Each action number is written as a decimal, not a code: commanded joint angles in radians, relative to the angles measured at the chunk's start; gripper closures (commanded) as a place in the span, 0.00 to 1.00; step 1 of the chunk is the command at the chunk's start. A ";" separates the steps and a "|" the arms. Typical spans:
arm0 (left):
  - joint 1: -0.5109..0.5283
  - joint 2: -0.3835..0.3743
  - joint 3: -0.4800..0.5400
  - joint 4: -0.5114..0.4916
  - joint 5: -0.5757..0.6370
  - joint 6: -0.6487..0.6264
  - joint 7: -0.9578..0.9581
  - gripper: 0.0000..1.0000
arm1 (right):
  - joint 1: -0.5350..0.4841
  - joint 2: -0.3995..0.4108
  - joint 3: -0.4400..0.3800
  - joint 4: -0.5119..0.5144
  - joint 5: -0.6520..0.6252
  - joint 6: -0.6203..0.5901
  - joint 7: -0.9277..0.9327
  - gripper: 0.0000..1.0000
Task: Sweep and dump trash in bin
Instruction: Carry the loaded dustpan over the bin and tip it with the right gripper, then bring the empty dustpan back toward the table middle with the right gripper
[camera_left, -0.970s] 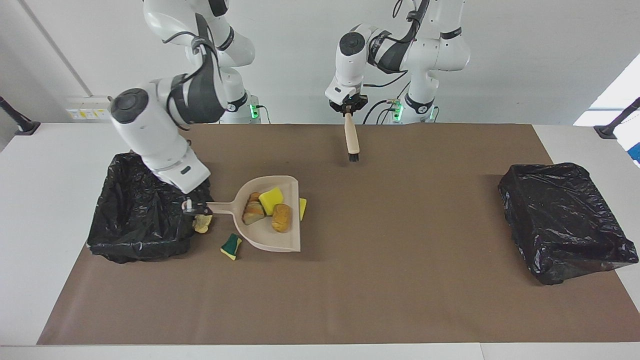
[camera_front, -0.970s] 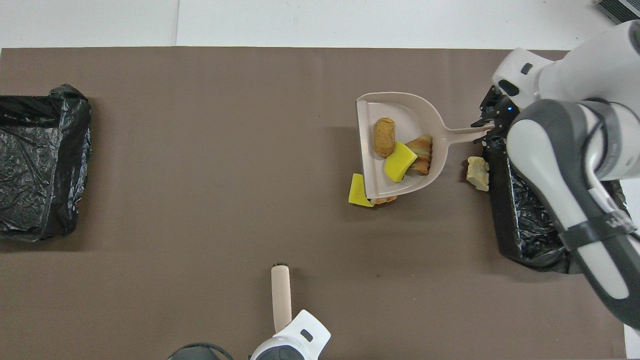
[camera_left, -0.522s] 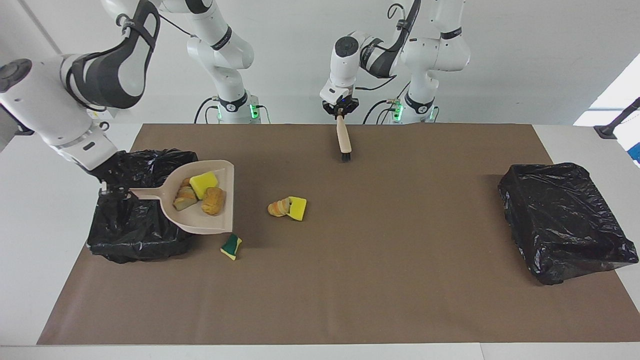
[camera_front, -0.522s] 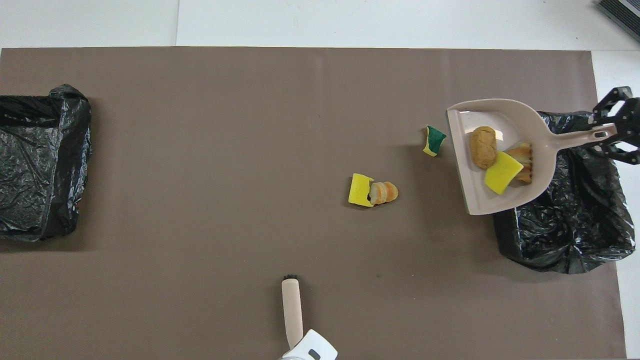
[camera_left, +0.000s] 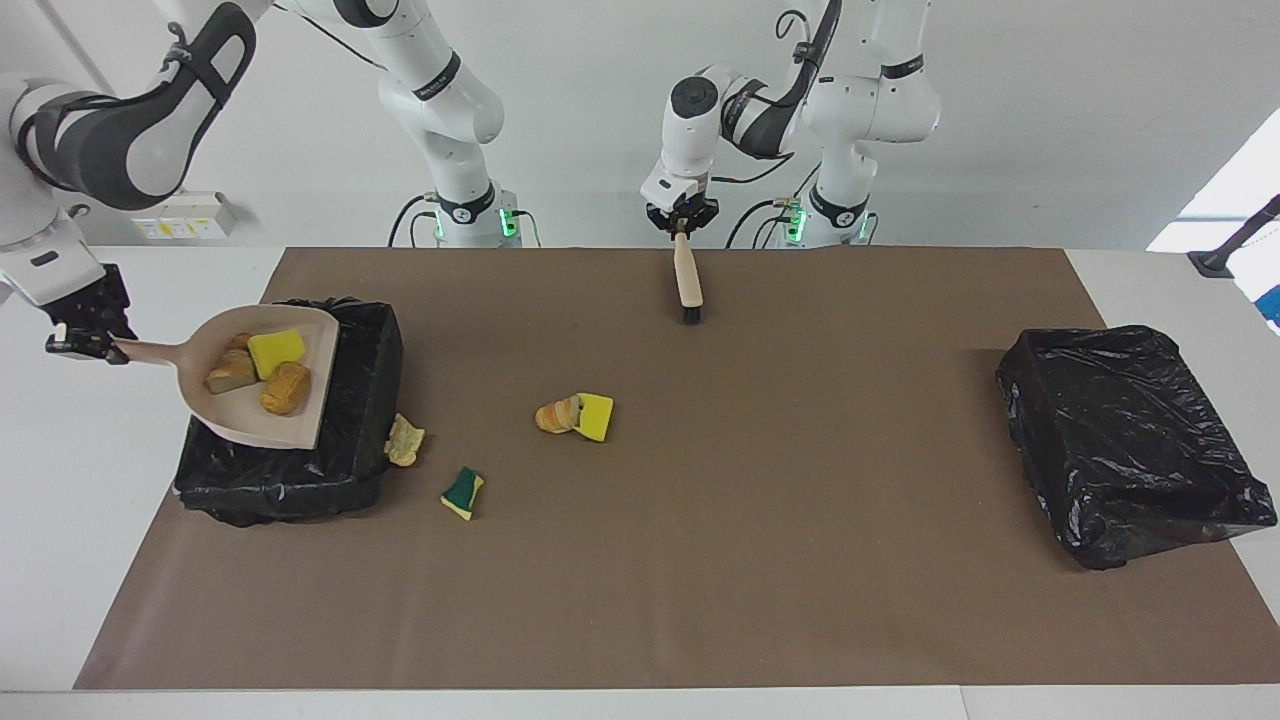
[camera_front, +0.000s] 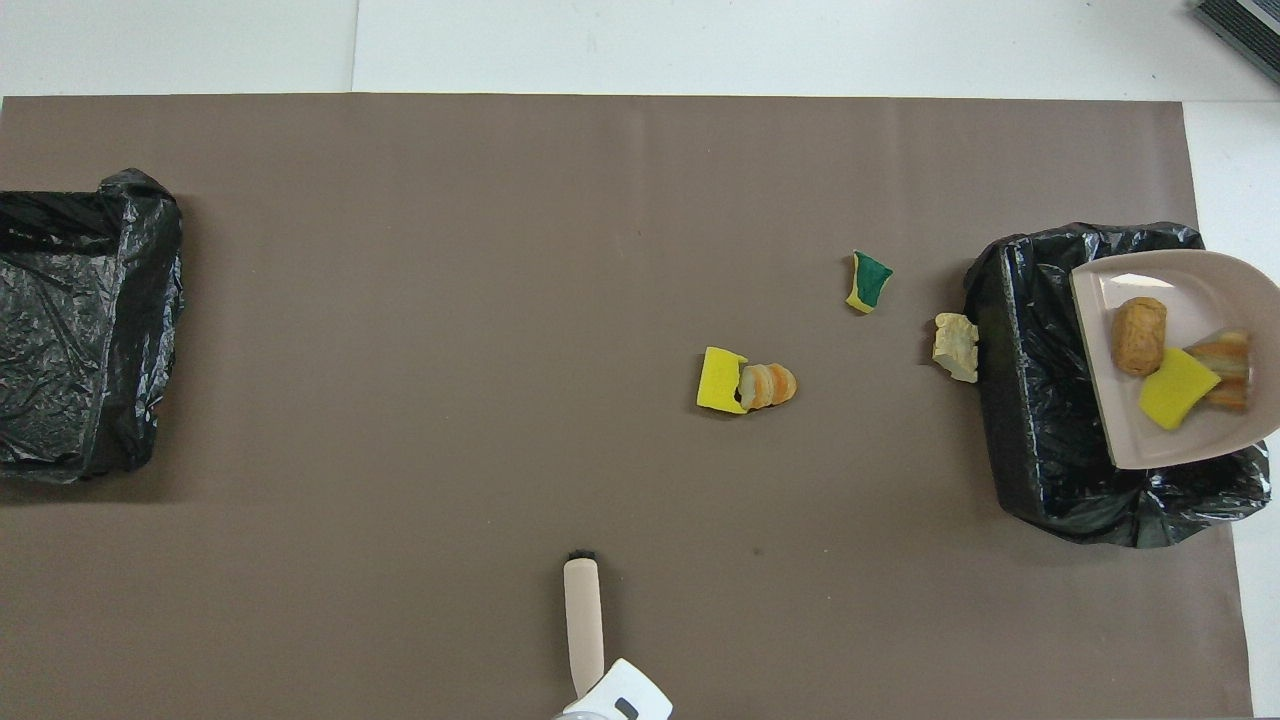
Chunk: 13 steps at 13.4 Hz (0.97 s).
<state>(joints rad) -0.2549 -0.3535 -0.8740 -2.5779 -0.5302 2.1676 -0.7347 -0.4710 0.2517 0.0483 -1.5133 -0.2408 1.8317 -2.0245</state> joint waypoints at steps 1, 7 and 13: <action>0.023 0.028 0.007 0.010 -0.019 -0.002 0.032 0.61 | 0.021 -0.015 0.011 -0.013 -0.156 -0.002 0.098 1.00; 0.109 0.045 0.059 0.099 0.015 -0.026 0.215 0.00 | 0.066 -0.078 0.018 -0.015 -0.365 -0.086 0.153 1.00; 0.094 0.145 0.364 0.436 0.347 -0.331 0.259 0.00 | 0.091 -0.158 0.025 -0.013 -0.376 -0.166 0.139 1.00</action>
<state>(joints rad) -0.1523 -0.2919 -0.5977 -2.3024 -0.2668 1.9569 -0.4980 -0.3774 0.1369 0.0627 -1.5139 -0.5960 1.6804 -1.8890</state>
